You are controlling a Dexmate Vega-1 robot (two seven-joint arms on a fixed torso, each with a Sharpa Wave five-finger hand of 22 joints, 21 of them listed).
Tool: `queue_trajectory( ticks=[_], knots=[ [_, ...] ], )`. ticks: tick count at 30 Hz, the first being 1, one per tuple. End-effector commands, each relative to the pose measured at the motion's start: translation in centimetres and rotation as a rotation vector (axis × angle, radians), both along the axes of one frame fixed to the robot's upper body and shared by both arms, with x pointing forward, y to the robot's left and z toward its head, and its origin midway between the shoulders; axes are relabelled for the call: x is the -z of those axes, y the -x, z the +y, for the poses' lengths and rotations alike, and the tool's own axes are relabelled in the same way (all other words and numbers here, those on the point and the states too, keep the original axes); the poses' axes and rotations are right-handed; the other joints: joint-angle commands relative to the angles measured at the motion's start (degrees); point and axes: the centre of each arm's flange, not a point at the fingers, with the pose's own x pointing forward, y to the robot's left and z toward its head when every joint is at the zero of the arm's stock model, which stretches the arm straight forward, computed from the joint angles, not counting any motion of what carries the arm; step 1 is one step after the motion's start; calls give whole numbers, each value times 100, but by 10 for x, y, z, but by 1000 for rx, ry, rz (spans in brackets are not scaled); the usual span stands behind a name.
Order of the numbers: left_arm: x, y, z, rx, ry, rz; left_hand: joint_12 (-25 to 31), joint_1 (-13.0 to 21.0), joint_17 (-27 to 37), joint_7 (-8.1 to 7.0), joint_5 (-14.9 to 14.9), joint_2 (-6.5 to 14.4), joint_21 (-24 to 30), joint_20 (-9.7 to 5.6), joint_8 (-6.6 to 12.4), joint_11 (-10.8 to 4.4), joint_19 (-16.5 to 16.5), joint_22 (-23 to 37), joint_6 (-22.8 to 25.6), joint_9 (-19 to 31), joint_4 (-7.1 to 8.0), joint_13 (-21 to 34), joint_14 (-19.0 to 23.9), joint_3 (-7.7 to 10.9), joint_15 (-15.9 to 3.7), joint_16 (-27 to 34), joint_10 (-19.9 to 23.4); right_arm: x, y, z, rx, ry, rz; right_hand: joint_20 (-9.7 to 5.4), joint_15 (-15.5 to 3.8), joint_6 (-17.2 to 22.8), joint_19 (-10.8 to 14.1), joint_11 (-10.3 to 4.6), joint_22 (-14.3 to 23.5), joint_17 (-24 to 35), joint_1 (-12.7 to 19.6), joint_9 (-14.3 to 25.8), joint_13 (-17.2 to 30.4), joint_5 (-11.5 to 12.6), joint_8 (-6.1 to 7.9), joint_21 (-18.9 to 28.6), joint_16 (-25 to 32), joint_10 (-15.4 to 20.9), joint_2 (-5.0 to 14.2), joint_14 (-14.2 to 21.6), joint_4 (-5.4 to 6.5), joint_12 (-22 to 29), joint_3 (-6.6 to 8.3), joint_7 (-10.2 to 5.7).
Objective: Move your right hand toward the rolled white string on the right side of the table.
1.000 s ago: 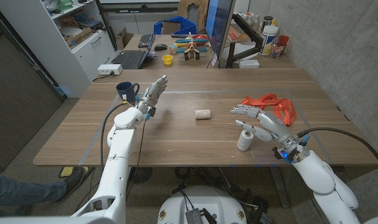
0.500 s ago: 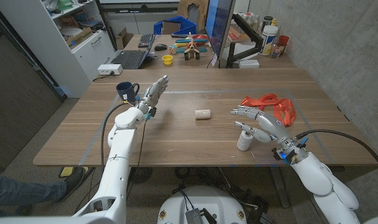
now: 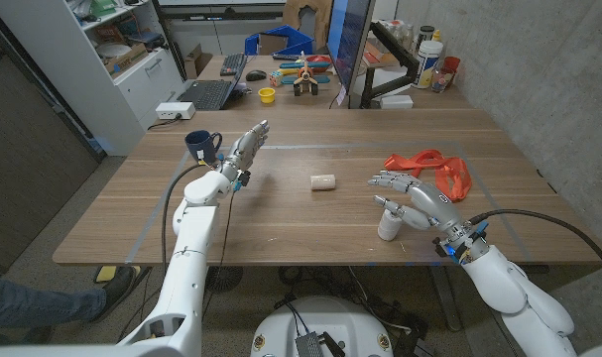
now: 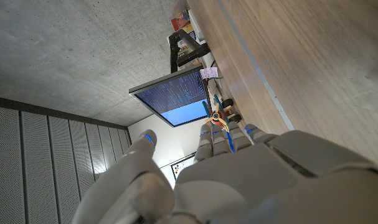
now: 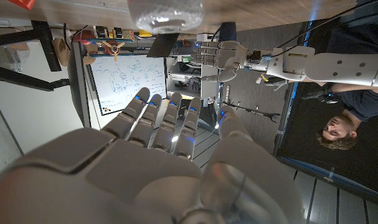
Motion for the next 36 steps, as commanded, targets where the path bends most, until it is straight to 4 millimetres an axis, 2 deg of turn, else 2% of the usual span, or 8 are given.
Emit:
queue_trajectory(
  ticks=[1,21,26,36],
  knots=[
    [-2,0,-2,-1,-2,-3,31,17,22,1,-8,45,-8,-10,7,5,-35,25,32,34,19,19,-61,-20,15,9,-3,6,-1,1,41,15,-14,5,-323,-3,-5,7,6,10,65,13,14,3,-33,-28,-14,-11,28,-47,-4,-20,34,-37],
    [-1,-3,-5,6,-7,1,35,22,23,-6,-10,54,-11,-3,9,3,-36,26,43,34,19,19,-70,-38,21,8,4,18,-4,5,73,22,10,6,-323,11,2,0,8,9,82,14,16,-8,-33,-67,-8,-8,35,-45,-8,-22,55,-51],
    [0,-3,-7,10,-6,0,47,28,21,-70,-11,59,-8,-83,33,-92,-23,26,113,33,17,17,-43,-49,-60,17,42,20,-5,6,71,20,20,10,-322,16,3,-1,9,8,89,14,16,-10,-32,-77,-7,-7,39,-42,-9,-22,62,-60],
    [1,-5,-8,18,-6,-1,42,35,20,-74,-11,63,-10,-99,30,-106,-22,26,116,33,13,16,-47,-56,-81,14,36,19,-7,9,68,29,30,9,-318,18,14,3,10,8,100,15,17,-16,-34,-98,-5,-12,47,-41,-11,-26,76,-56]
  ],
)
